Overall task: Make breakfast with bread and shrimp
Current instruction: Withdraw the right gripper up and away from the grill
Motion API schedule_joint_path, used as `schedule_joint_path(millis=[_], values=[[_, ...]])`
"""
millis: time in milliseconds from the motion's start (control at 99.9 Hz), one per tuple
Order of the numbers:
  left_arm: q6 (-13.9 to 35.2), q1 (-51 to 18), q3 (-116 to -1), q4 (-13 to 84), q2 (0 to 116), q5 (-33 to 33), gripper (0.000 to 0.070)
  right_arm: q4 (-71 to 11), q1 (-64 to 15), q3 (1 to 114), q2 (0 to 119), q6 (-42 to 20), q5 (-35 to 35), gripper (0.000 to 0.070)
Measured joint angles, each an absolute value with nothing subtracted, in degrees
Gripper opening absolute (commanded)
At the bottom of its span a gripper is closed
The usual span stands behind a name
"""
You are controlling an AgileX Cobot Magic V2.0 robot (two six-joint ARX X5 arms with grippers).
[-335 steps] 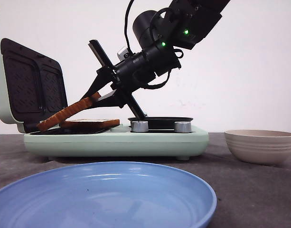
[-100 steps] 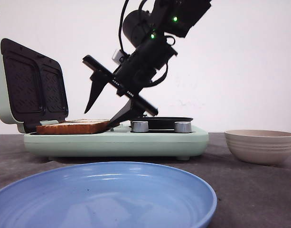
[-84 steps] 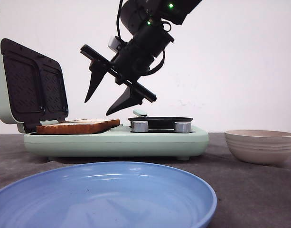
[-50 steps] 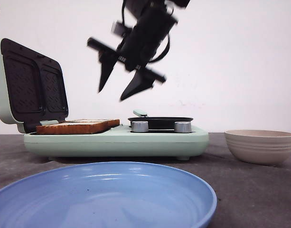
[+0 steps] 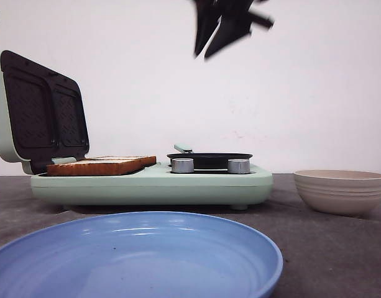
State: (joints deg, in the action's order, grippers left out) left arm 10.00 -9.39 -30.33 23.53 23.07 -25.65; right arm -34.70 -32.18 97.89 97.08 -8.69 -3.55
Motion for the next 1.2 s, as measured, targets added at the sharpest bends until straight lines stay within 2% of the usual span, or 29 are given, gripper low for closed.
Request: schedule_joint_path(millis=[150, 280, 560, 720, 910, 1201], values=[[10.0, -9.4, -30.3, 23.5, 23.1, -25.1, 0.0242, -36.6, -32.2, 97.8, 92.1, -7.3, -3.6, 0.0], [10.0, -9.4, -30.3, 23.5, 23.1, -25.0, 0.0242, -33.7, -32.2, 92.6, 87.0, -6.3, -3.7, 0.0], [10.0, -9.4, -30.3, 23.6, 23.1, -25.0, 0.0242, -17.3, -32.2, 63.2, 67.3, -4.6, -6.7, 0.0], [10.0, -9.4, -30.3, 23.6, 23.1, -25.0, 0.0242, -12.5, -32.3, 48.0, 55.9, -4.7, -7.5, 0.0], [10.5, -9.4, -30.3, 23.5, 23.1, -24.3, 0.0242, -12.4, -32.4, 36.6, 44.5, -6.6, -7.6, 0.0], [11.7, -9.4, -30.3, 23.5, 23.1, -21.9, 0.0242, -12.3, -32.4, 24.3, 32.2, -13.4, -7.6, 0.0]])
